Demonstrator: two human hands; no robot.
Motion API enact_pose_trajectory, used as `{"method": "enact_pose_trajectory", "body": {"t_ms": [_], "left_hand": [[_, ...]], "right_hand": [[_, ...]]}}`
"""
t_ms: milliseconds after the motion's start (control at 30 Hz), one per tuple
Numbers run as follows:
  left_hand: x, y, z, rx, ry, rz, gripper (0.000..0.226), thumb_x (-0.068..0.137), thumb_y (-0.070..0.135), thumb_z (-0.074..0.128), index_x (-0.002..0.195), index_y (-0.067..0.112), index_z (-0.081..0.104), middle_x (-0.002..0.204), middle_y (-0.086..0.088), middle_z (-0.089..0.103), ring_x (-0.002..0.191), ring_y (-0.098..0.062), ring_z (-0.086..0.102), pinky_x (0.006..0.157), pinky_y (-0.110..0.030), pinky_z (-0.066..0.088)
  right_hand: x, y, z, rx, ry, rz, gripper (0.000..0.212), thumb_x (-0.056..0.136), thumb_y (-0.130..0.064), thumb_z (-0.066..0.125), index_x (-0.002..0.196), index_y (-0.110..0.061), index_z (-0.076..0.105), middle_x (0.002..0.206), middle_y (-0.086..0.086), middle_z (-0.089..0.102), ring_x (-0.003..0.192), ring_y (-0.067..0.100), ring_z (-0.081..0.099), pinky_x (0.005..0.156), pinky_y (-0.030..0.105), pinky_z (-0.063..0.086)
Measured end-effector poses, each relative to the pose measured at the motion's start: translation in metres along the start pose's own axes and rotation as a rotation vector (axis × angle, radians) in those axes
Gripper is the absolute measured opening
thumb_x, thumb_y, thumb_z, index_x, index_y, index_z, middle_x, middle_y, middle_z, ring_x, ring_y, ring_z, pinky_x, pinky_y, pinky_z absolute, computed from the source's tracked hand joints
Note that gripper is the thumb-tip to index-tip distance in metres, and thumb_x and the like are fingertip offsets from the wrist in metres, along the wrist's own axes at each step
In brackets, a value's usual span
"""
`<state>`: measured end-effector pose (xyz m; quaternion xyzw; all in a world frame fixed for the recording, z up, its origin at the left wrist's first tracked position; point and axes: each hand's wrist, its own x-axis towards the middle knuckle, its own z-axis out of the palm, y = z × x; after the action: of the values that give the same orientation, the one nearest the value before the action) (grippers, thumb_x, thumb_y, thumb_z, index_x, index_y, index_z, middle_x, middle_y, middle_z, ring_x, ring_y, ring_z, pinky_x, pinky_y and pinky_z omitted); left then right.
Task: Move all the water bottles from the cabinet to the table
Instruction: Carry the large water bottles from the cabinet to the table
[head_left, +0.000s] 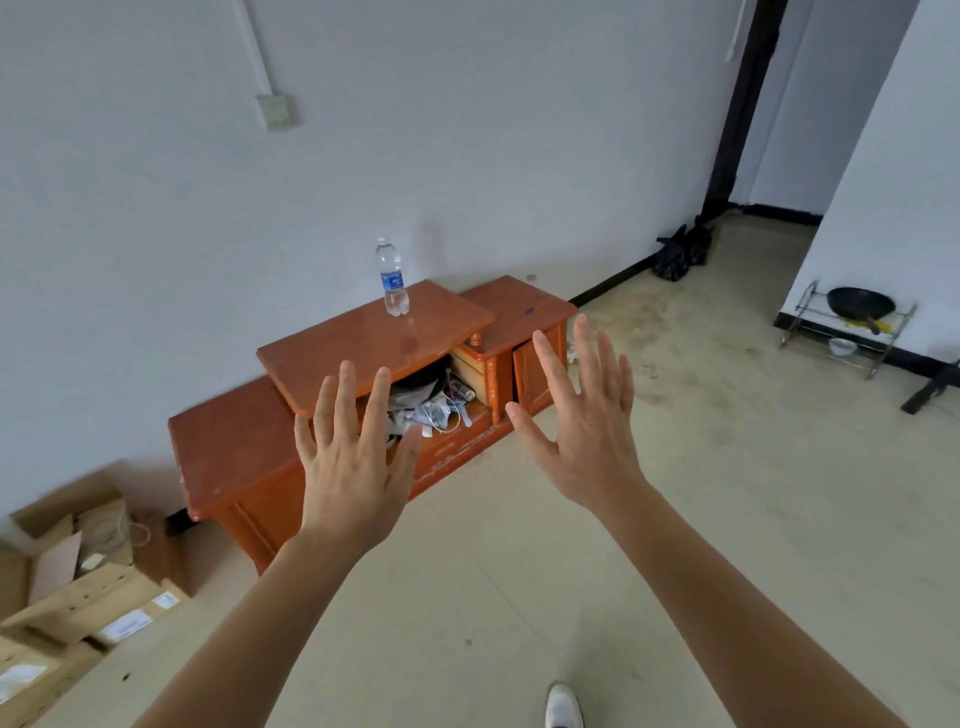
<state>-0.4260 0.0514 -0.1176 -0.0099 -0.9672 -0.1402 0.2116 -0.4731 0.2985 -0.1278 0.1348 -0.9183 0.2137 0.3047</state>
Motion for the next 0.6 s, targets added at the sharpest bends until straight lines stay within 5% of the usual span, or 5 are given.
{"method": "enact_pose_trajectory", "body": {"t_ms": [600], "left_hand": [[0.409,-0.126,0.185,-0.057,-0.069,-0.198,0.077,0.1,0.066,0.026,0.158,0.035,-0.013,0.169,0.0,-0.014,0.155,-0.023,-0.009,0.124,-0.057,0.003]], "right_hand": [[0.392,0.109,0.288,0.031,-0.202,-0.091,0.082,0.098,-0.048,0.055,0.163,-0.032,0.008,0.17,0.012,-0.005,0.157,0.036,-0.005,0.124,0.059,0.003]]}}
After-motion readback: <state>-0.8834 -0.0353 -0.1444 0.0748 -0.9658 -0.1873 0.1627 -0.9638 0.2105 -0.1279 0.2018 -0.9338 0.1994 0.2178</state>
